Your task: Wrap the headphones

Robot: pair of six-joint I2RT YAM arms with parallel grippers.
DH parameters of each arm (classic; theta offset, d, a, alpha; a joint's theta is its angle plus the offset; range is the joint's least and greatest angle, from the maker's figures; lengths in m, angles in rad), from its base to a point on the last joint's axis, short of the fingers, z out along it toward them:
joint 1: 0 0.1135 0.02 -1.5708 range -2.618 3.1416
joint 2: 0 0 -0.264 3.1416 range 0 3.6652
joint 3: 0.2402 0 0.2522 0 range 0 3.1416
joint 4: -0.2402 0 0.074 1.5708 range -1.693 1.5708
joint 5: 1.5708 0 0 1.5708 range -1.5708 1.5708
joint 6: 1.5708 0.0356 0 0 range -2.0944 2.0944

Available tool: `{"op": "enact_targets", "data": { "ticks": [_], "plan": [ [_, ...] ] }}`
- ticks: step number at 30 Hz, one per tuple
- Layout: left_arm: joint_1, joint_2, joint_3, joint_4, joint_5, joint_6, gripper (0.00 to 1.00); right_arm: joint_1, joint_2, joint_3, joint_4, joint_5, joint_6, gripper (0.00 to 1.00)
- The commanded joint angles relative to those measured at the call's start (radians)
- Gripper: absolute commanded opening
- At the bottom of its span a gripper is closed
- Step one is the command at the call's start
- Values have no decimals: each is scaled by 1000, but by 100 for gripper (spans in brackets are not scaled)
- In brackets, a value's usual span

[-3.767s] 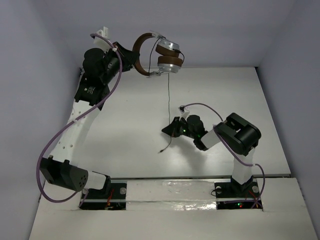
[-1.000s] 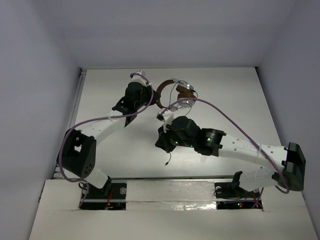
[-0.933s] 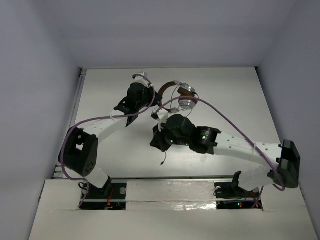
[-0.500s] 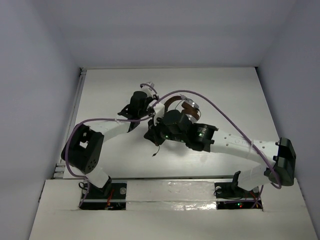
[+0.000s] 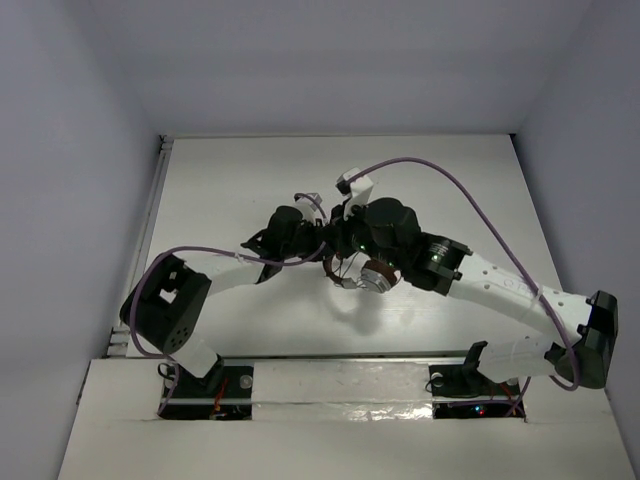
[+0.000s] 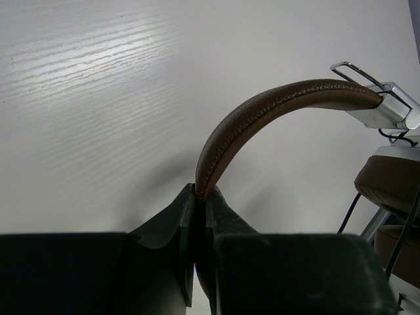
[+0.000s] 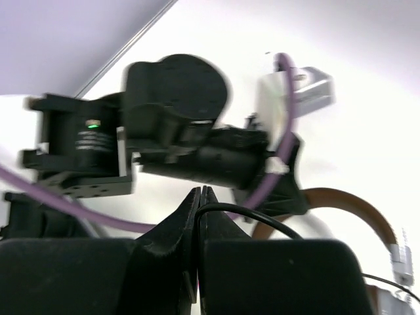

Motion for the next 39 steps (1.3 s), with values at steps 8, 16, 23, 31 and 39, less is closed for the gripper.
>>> {"op": "enact_targets", "data": {
  "ticks": [8,16,23,31,39],
  "plan": [
    [3,-131,8,-1,-5,135,0,-109,-115,-64,15,28,-58,0],
    [3,-77,25,-69,-102,321,0,-173,-169,-5,-165,25,-70,0],
    [3,-131,-42,28,62,382,0,-182,-166,9,-265,250,-75,0],
    [3,-199,-84,106,169,371,0,-192,-144,-5,-311,519,-42,0],
    [18,-252,-107,161,289,349,0,-192,-135,-14,-311,691,-46,0]
  ]
}}
